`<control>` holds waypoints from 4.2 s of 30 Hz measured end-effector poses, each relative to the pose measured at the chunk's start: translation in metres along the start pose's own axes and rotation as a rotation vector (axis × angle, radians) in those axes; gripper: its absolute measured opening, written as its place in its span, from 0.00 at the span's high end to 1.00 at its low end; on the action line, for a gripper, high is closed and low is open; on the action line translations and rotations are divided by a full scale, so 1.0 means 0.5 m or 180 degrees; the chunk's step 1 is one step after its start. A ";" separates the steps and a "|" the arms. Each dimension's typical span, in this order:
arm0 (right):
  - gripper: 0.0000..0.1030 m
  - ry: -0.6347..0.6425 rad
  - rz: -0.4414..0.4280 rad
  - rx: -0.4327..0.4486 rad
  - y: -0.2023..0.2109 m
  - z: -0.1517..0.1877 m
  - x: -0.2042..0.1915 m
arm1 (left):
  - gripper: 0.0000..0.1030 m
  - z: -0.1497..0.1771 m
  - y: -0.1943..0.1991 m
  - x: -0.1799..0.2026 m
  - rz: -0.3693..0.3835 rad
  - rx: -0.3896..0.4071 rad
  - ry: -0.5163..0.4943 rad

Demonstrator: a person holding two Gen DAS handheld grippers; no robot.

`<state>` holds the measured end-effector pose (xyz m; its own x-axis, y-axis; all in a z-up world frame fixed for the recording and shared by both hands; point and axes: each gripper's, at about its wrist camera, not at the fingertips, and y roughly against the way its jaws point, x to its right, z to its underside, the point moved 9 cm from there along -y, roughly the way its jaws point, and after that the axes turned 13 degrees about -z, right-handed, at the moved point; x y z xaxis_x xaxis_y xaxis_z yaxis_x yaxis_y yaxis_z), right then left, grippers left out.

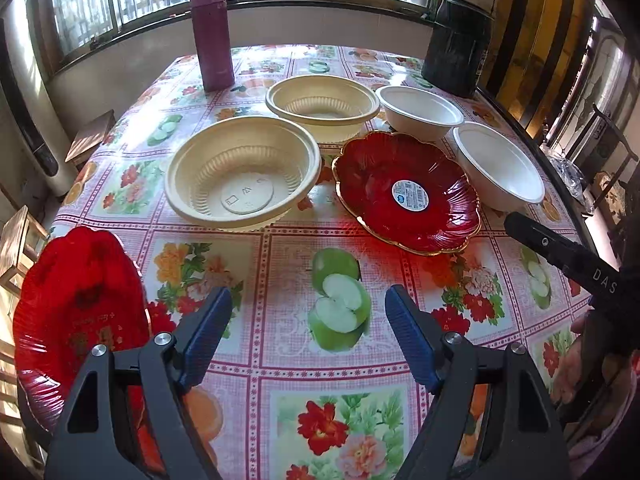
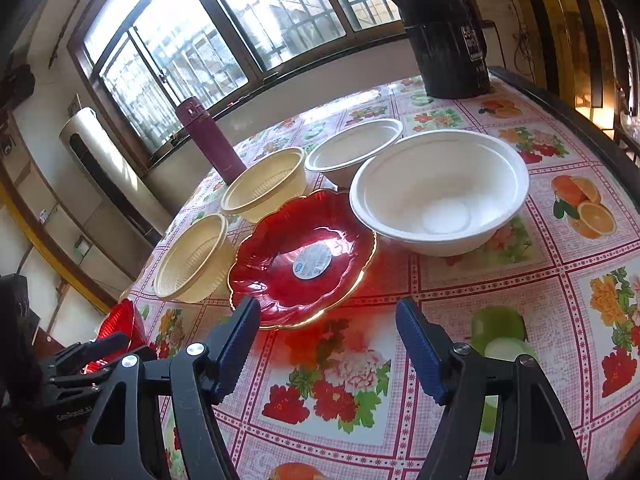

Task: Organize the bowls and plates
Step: 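Move the left gripper to the small red labelled plate and grasp its rim, then lift the small red plate and lower it onto the large red plate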

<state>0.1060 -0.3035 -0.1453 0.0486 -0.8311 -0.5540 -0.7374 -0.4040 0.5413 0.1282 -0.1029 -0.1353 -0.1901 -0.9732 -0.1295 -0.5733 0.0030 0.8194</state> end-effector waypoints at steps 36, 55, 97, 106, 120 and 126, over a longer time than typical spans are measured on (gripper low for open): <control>0.69 -0.1087 -0.0616 -0.0157 -0.114 -0.013 0.096 | 0.87 -0.081 -0.152 0.079 0.0499 -0.0677 0.0436; 0.90 -0.0884 -0.0435 -0.0222 -0.111 -0.001 0.082 | 0.89 -0.066 -0.141 0.067 0.0496 -0.0665 0.0430; 0.88 0.0434 -0.1189 -0.0957 -0.226 0.214 -0.496 | 0.88 0.151 0.081 -0.459 -0.0554 0.0007 0.1360; 0.88 0.0515 -0.1087 -0.1127 -0.262 0.261 -0.517 | 0.88 0.192 0.051 -0.493 -0.0614 -0.0144 0.1413; 0.79 0.1078 -0.0702 -0.1035 -0.274 0.276 -0.548 | 0.85 0.209 0.019 -0.512 -0.0831 -0.0322 0.1439; 0.53 0.1413 -0.0619 -0.0767 -0.235 0.242 -0.557 | 0.51 0.203 0.055 -0.545 -0.1165 -0.0140 0.1512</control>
<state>0.0975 0.0213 -0.1311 0.4873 -0.7928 -0.3661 -0.5135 -0.5992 0.6142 0.0835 0.1858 -0.1339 0.3963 -0.9054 -0.1521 -0.4988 -0.3514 0.7923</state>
